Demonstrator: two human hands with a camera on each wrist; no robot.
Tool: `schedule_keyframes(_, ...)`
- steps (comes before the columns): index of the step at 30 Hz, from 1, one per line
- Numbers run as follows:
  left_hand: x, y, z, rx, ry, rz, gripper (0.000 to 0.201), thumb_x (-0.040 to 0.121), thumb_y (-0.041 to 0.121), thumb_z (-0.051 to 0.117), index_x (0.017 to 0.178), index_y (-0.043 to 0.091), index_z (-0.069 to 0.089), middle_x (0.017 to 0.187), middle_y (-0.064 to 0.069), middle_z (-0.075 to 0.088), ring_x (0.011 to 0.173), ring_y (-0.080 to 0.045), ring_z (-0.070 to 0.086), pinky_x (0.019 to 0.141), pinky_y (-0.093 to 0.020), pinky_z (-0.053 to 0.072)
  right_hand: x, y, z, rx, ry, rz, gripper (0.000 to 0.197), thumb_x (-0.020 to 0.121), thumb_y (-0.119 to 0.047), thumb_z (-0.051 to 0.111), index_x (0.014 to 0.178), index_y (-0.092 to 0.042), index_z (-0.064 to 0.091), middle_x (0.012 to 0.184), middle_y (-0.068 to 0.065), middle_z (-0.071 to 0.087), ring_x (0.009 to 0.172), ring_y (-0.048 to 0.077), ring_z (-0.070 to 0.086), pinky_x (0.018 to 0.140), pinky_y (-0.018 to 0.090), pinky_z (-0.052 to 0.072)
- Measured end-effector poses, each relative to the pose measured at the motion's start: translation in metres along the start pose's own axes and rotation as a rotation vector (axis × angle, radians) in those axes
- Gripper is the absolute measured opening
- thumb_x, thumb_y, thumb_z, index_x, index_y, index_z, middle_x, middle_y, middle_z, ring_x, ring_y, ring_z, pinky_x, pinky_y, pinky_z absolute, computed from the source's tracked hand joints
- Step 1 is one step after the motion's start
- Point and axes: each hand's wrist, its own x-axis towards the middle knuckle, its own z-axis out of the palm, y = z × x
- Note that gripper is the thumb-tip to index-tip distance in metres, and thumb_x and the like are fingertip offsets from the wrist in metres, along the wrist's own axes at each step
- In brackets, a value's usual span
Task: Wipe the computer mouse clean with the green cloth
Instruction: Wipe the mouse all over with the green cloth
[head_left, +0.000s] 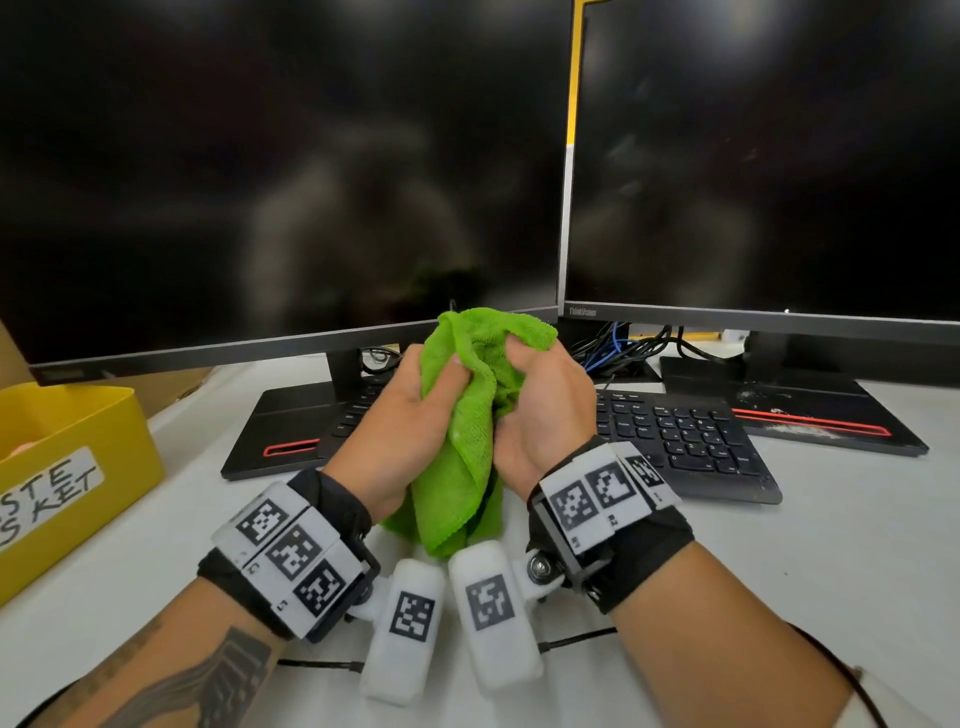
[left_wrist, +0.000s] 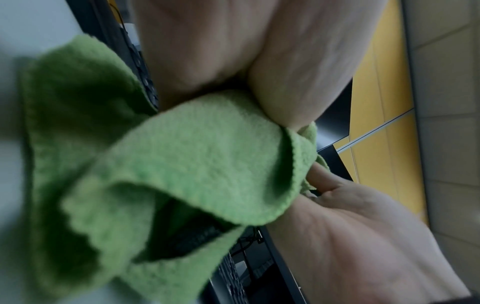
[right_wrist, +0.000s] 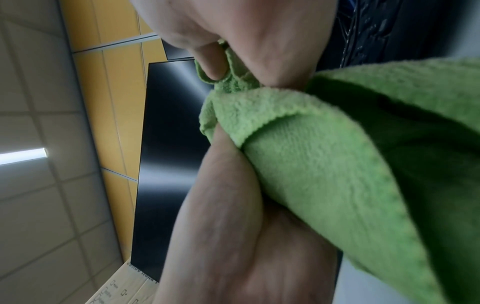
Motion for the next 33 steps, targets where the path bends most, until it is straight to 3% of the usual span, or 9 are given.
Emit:
schedule_keyframes(5,0.005,-0.001,-0.013,0.173,0.054,0.089,0.039,0.111,0.048,0.038,0.126,0.031,0.07,0.117,0.002,0.079,0.114,-0.02,0.073,0.108,-0.048,0.053,-0.005,-0.007,0.005,0.118,-0.088,0.141,0.044,0.104,-0.019,0.047,0.129,0.013,0.062,0.134,0.03,0.065,0.126,0.045,0.063,0.114,0.056,0.047)
schedule_keyframes(10,0.006,0.0,-0.017,0.227,0.228,0.116,0.053,0.112,0.038,0.042,0.083,0.0,0.064,0.072,-0.007,0.064,0.07,-0.021,0.058,0.072,-0.037,0.045,-0.009,-0.02,0.003,0.17,-0.179,0.16,0.06,0.094,-0.021,0.036,0.137,0.017,0.051,0.14,0.038,0.057,0.129,0.053,0.057,0.115,0.062,0.042)
schedule_keyframes(13,0.006,0.005,-0.018,0.11,0.324,0.078,0.046,0.111,0.034,0.046,0.076,0.01,0.06,0.068,-0.01,0.051,0.066,-0.019,0.049,0.068,-0.036,0.038,-0.004,-0.02,-0.005,0.07,-0.148,0.179,0.058,0.092,-0.018,0.035,0.136,0.013,0.056,0.135,0.036,0.061,0.122,0.052,0.063,0.11,0.06,0.048)
schedule_keyframes(17,0.005,0.011,-0.024,0.112,0.381,0.124,0.045,0.109,0.033,0.049,0.074,0.005,0.057,0.071,-0.011,0.049,0.062,-0.016,0.045,0.065,-0.031,0.04,-0.002,-0.018,-0.006,-0.098,-0.14,0.181,0.038,0.098,-0.006,0.046,0.127,0.009,0.065,0.123,0.033,0.066,0.111,0.045,0.066,0.107,0.058,0.049)
schedule_keyframes(20,0.004,0.015,-0.025,0.1,0.402,0.111,0.046,0.092,0.047,0.058,0.056,0.019,0.051,0.06,0.001,0.049,0.067,-0.023,0.043,0.069,-0.043,0.039,-0.003,-0.013,-0.004,-0.174,-0.177,0.164,0.044,0.081,-0.003,0.062,0.124,0.006,0.068,0.121,0.031,0.066,0.106,0.04,0.064,0.104,0.059,0.048)
schedule_keyframes(24,0.008,0.006,-0.026,0.14,0.392,0.143,0.059,0.078,0.061,0.064,0.074,0.002,0.062,0.07,-0.021,0.056,0.069,-0.025,0.052,0.075,-0.055,0.053,-0.005,-0.012,-0.007,-0.279,-0.308,0.166,0.046,0.082,-0.004,0.065,0.127,-0.001,0.068,0.127,0.035,0.064,0.109,0.039,0.06,0.107,0.062,0.046)
schedule_keyframes(27,0.01,-0.001,-0.031,0.216,0.393,0.201,0.075,0.084,0.071,0.063,0.087,-0.003,0.071,0.085,-0.034,0.067,0.071,-0.039,0.063,0.089,-0.061,0.058,-0.009,-0.013,-0.009,-0.418,-0.363,0.142,0.031,0.091,-0.002,0.069,0.122,-0.006,0.07,0.107,0.021,0.074,0.099,0.034,0.069,0.098,0.055,0.055)
schedule_keyframes(30,0.009,-0.001,-0.033,0.259,0.412,0.226,0.08,0.088,0.073,0.055,0.087,-0.006,0.07,0.084,-0.037,0.065,0.067,-0.031,0.056,0.08,-0.062,0.057,-0.012,-0.013,-0.006,-0.535,-0.341,0.085,0.017,0.094,-0.006,0.07,0.11,-0.002,0.072,0.1,0.018,0.074,0.088,0.03,0.073,0.079,0.043,0.061)
schedule_keyframes(33,0.009,-0.002,-0.03,0.235,0.391,0.23,0.075,0.092,0.067,0.049,0.083,-0.005,0.068,0.081,-0.033,0.067,0.069,-0.042,0.059,0.074,-0.058,0.058,-0.008,-0.016,-0.004,-0.599,-0.265,0.036,0.014,0.093,-0.008,0.072,0.103,0.001,0.077,0.102,0.026,0.077,0.094,0.043,0.076,0.085,0.054,0.061)
